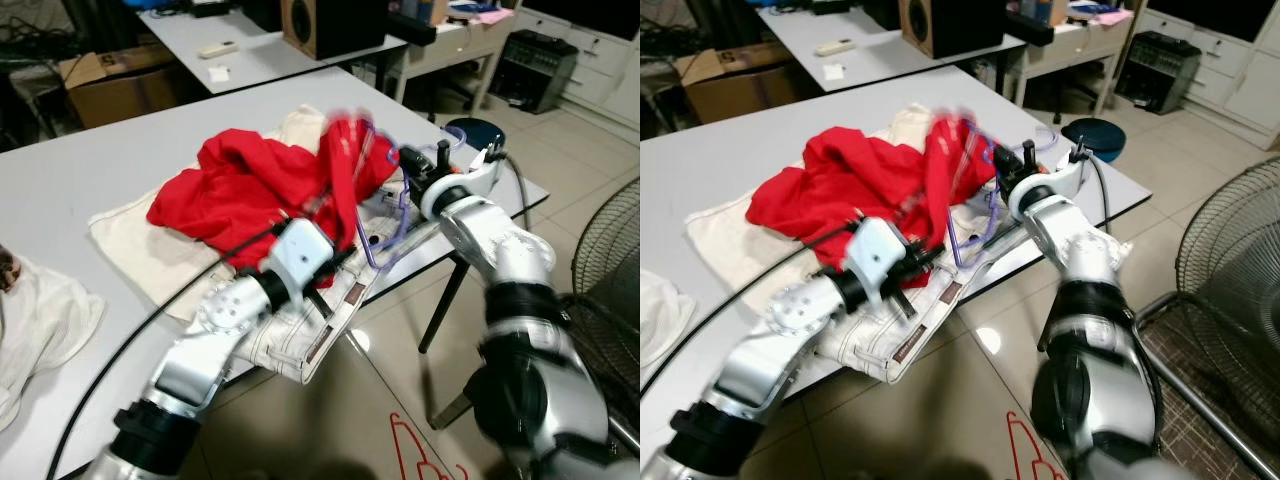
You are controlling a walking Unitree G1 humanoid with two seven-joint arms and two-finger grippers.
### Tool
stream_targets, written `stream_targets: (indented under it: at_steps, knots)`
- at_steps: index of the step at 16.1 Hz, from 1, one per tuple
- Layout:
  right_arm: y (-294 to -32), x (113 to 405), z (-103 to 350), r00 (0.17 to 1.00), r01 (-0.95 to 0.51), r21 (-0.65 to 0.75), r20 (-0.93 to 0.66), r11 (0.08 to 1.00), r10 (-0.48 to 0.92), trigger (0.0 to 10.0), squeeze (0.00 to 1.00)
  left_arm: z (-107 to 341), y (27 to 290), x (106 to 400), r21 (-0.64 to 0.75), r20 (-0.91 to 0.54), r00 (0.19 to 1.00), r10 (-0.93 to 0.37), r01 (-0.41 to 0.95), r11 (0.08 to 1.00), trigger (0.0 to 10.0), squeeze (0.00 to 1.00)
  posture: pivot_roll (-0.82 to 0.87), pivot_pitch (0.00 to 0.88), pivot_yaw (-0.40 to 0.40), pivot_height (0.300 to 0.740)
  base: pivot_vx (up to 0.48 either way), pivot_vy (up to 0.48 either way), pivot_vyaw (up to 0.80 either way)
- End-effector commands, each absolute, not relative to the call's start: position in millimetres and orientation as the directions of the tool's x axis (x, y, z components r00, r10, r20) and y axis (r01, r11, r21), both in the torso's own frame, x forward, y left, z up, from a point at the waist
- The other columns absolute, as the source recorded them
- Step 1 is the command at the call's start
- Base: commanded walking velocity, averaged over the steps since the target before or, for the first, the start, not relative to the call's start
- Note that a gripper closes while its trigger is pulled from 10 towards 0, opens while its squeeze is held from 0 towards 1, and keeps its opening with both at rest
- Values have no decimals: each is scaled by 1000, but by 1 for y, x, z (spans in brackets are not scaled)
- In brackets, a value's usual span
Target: Hang hanger
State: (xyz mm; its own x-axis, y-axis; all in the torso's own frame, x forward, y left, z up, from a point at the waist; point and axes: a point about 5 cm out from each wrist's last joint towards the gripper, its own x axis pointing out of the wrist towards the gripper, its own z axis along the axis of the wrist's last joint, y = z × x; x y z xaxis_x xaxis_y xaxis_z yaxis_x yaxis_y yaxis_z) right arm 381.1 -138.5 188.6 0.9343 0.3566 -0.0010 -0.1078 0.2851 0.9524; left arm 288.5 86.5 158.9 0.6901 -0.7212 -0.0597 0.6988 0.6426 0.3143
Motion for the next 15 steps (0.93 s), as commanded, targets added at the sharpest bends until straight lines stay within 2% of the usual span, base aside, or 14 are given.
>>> stream_targets:
  at_steps: [1, 2, 3, 4, 6, 8, 10, 11, 15]
  knots:
    - [-140, 371, 194, 915, -169, 947, 47, 273, 401, 10000, 0, 165, 94, 291, 332, -35, 709, -704, 673, 661, 0, 0, 32, 18, 19, 740, 0, 0, 0]
    - [-146, 356, 196, 901, -216, 948, 101, 233, 423, 10000, 0, 168, 102, 293, 330, -17, 718, -696, 661, 674, 0, 0, 25, 14, 27, 740, 0, 0, 0]
    - [-146, 356, 196, 901, -216, 948, 101, 233, 423, 10000, 0, 168, 102, 293, 330, -17, 718, -696, 661, 674, 0, 0, 25, 14, 27, 740, 0, 0, 0]
    - [-154, 349, 198, 914, -236, 964, 177, 122, 366, 10000, 0, 169, 101, 286, 281, 12, 666, -746, 713, 642, 0, 0, 19, 7, 45, 740, 0, 0, 0]
    - [-155, 350, 196, 932, -233, 973, 220, 11, 290, 10000, 0, 166, 91, 274, 227, 20, 578, -816, 792, 567, 0, 0, 22, 1, 53, 740, 0, 0, 0]
    - [-153, 358, 197, 941, -215, 975, 222, -55, 255, 10000, 0, 162, 84, 270, 212, 6, 540, -842, 822, 529, 0, 0, 26, 0, 53, 740, 0, 0, 0]
    - [-148, 363, 196, 945, -193, 981, 193, -27, 262, 10000, 0, 166, 79, 268, 177, 26, 519, -854, 839, 515, 0, 0, 33, 0, 53, 740, 0, 0, 0]
    - [-143, 368, 192, 956, -148, 988, 133, 37, 262, 10000, 0, 172, 77, 266, 128, 60, 498, -865, 856, 501, 0, 0, 36, 0, 52, 740, 0, 0, 0]
    - [-150, 379, 174, 987, 0, 991, -21, 133, 156, 10000, 0, 180, 82, 262, 51, 81, 468, -880, 880, 472, 0, 0, 42, 0, 49, 740, 0, 0, 0]
